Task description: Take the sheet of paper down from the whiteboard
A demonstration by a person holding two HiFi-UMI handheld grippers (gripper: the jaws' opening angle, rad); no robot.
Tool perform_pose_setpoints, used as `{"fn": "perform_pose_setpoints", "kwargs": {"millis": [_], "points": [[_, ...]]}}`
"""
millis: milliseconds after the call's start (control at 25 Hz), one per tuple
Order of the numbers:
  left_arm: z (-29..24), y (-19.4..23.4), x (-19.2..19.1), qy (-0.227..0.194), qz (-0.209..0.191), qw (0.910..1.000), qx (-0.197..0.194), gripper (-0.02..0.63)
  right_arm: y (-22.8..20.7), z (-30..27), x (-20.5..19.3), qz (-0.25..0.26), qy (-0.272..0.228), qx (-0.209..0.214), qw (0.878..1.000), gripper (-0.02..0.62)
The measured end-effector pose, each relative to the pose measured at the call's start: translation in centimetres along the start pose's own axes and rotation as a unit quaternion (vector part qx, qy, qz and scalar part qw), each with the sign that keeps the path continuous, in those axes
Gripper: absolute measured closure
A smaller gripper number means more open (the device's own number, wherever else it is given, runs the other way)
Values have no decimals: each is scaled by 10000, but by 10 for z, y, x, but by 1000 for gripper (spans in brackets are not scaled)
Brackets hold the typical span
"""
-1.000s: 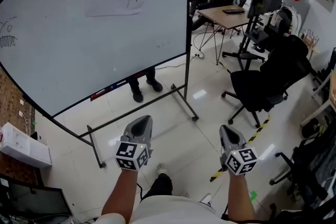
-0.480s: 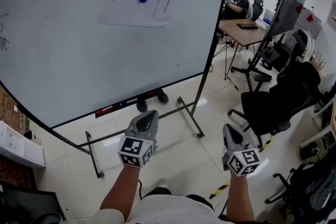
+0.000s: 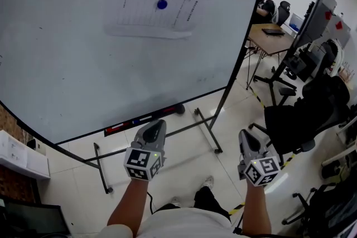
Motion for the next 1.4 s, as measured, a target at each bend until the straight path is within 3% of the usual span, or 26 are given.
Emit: {"fn": "perform_pose_setpoints", "kwargs": {"millis": [400, 680, 1000, 1240, 1400], "points": [[-87, 4, 25, -141, -87, 9982, 570, 600, -86, -93, 26, -4, -223, 641, 9977, 589], [-137, 6, 54, -274, -240, 9903, 1341, 600, -138, -177, 63, 103, -330, 1554, 9873, 589], [-137, 32, 106, -602, -627, 9748, 2055, 600, -114, -251, 136, 416, -936, 2530, 9620, 589], [-135, 49, 182, -1076, -1274, 9576, 2349, 600, -80, -279, 203, 729, -1417, 2863, 9448, 589], [-136, 49, 230, -1379, -1633, 9497, 2290, 600, -64, -288, 243, 864, -1676, 2935, 9372, 589]]}}
Point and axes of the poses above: the fingertips, and each gripper's own axes: z backward along the fingers, y to its left, x out of its top, the point moved 6 cm from there along z, backward along the fingers, and after that the axes turned 6 degrees about x, right-handed, at the moved point
